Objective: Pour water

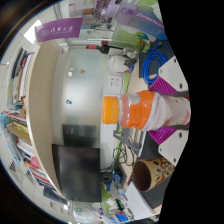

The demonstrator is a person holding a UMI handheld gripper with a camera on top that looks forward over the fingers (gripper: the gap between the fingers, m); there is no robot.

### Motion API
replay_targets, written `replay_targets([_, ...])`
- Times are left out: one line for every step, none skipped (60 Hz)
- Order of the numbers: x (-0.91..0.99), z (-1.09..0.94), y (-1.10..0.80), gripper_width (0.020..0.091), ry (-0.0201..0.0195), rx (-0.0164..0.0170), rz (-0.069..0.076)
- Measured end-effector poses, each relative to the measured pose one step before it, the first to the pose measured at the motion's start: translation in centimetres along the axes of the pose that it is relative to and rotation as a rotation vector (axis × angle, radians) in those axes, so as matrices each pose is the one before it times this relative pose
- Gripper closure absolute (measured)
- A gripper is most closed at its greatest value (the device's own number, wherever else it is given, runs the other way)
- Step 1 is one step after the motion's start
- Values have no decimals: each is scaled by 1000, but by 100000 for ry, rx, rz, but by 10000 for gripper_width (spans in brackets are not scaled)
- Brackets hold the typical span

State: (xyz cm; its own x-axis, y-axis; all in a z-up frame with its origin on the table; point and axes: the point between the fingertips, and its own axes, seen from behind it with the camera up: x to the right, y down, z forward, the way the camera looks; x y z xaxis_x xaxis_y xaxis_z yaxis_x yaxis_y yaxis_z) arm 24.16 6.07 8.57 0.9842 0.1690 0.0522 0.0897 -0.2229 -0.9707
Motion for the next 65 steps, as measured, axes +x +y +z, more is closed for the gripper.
replay_targets([186,-61,233,725,498,-394,-145])
replay_targets([48,-19,-137,725,-138,970,561])
replay_targets([104,-16,109,723,7,-31,687])
replay_targets([81,-56,42,723,87,23,1063])
replay_targets([77,-46,10,714,10,121,1122])
replay_targets([-30,121,-49,714,208,529,726])
replay_targets([126,-56,-13,712,129,43,155])
replay_targets([12,-77,-16,694,66,60,-234])
replay_targets([-71,-1,-90,683,-122,333,-256])
replay_targets([-56,-6,58,651,-58,-292,-118])
replay_targets([2,-39,-71,633,73,35,3])
replay_targets([35,5,2,613,244,-221,-76])
replay_targets([33,-7,81,590,242,-576,-129])
replay_targets([-123,-3,-7,571,237,-102,0])
replay_targets([-8,7,43,556,-177,-440,-116])
replay_targets([-18,-33,78,543,-156,-692,33])
replay_targets([20,-71,63,530,-13,-800,272])
replay_targets([38,-94,31,509,129,-706,279])
replay_targets([35,-126,-27,481,282,-456,146])
replay_targets([70,-148,-84,439,396,-206,-86])
replay_targets([96,-180,-123,391,501,28,-381])
replay_targets([109,-216,-146,346,638,128,-572])
replay_targets([120,-237,-149,314,773,132,-721])
replay_targets([134,-283,-107,293,979,-69,-775])
replay_targets([66,-399,-71,284,887,-369,-767])
replay_targets([90,-401,-64,281,885,-321,-669])
replay_targets([33,-477,-112,283,856,-194,-510])
replay_targets([-37,-539,-123,285,580,-153,-320])
replay_targets([-85,-579,-122,284,395,-251,-44])
replay_targets([-96,-623,-111,282,430,-416,275])
replay_targets([-46,-642,-107,284,578,-555,404])
replay_targets([-22,-683,-85,286,779,-814,537])
replay_targets([-1,-661,-59,286,888,-952,670])
replay_targets([-70,-655,-85,285,749,-973,643])
replay_targets([-59,-616,-90,286,563,-809,526])
replay_targets([-106,-703,-149,286,622,-722,503])
replay_targets([-62,-690,-152,290,783,-806,612])
replay_targets([-35,-660,-199,289,819,-630,624])
replay_targets([-67,-641,-301,287,707,-235,623])
replay_targets([-74,-633,-329,287,654,-97,560])
replay_targets([-52,-616,-319,289,666,-75,481])
replay_targets([-51,-600,-325,290,618,4,459])
replay_targets([-113,-578,-312,290,430,119,348])
replay_targets([-121,-560,-406,287,157,459,391])
replay_targets([-104,-511,-401,289,136,466,238])
replay_targets([-74,-470,-390,289,241,619,150])
replay_targets([-8,-461,-347,290,451,457,178])
replay_targets([49,-446,-337,289,674,433,290])
replay_targets([83,-398,-323,289,797,456,376])
replay_targets([79,-365,-286,291,726,337,452])
replay_targets([54,-347,-249,291,556,219,668])
replay_targets([30,-369,-307,291,543,36,738])
replay_targets([69,-321,-152,288,612,241,736])
replay_targets([130,-259,-161,287,629,269,423])
replay_targets([121,-243,-131,289,621,91,115])
replay_targets([109,-231,-74,289,594,16,-15])
replay_targets([129,-212,-83,290,601,29,-63])
replay_targets([149,-197,-80,289,733,62,-142])
replay_targets([153,-184,-112,289,772,216,-325])
replay_targets([86,-152,-157,289,862,467,-340])
replay_targets([133,-110,-169,289,529,577,-220])
replay_targets([107,-114,-167,289,513,536,-153])
replay_targets([70,-83,-147,290,455,453,-99])
replay_targets([30,-66,-120,291,390,338,139])
replay_targets([-9,-29,-97,291,268,231,325])
